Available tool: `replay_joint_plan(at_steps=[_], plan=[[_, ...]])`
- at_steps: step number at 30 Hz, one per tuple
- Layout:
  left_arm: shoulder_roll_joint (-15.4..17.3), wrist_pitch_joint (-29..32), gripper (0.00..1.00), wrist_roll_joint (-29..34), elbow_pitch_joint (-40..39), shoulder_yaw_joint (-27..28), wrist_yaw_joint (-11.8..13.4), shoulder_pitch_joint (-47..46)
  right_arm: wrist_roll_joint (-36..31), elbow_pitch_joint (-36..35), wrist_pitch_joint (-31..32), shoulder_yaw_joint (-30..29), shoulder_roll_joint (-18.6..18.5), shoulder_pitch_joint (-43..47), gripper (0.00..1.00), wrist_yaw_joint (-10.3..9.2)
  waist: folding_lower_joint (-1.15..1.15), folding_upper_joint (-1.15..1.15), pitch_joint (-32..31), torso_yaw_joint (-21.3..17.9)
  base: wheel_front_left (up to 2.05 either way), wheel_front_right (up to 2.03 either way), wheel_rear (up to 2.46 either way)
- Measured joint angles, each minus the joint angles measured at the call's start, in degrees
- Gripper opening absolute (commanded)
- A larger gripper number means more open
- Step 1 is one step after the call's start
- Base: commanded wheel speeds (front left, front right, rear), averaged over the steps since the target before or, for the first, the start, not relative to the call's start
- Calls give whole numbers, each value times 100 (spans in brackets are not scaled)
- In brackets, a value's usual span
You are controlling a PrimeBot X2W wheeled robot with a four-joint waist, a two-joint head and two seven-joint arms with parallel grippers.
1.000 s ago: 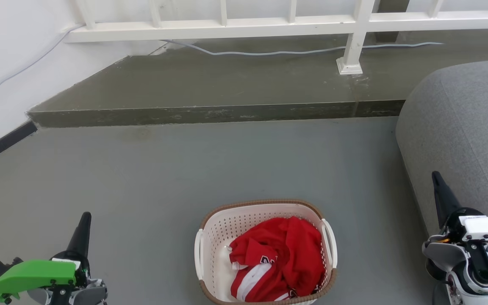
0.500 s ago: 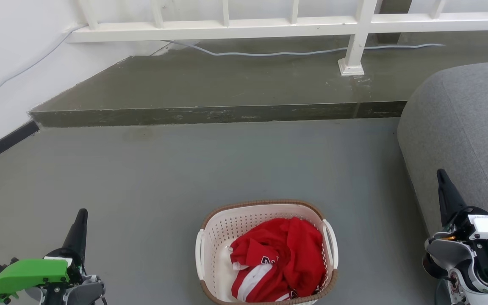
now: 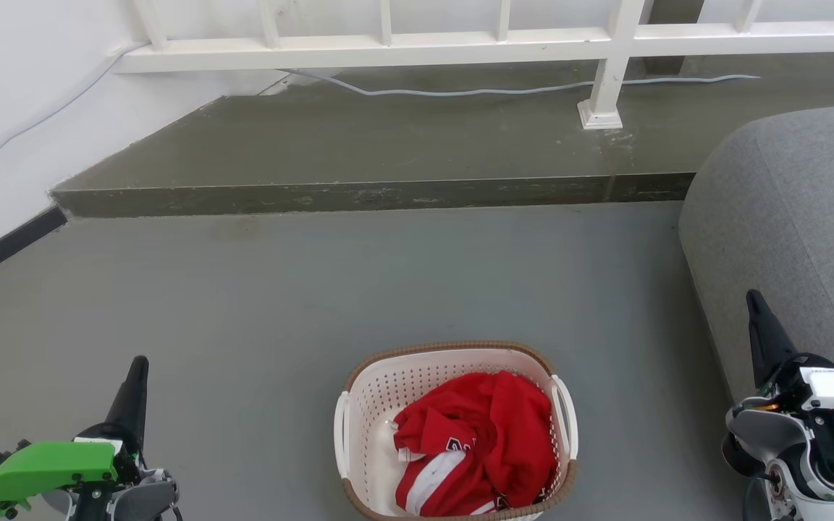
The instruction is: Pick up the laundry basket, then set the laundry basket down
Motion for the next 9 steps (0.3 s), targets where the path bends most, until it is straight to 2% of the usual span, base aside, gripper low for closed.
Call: replay_joint_plan(at_steps=[9], plan=[[-2, 0, 0, 0, 26, 5, -1, -1, 0, 19, 0, -9, 2, -2, 0, 0, 0, 0, -1, 0, 0, 0, 0]])
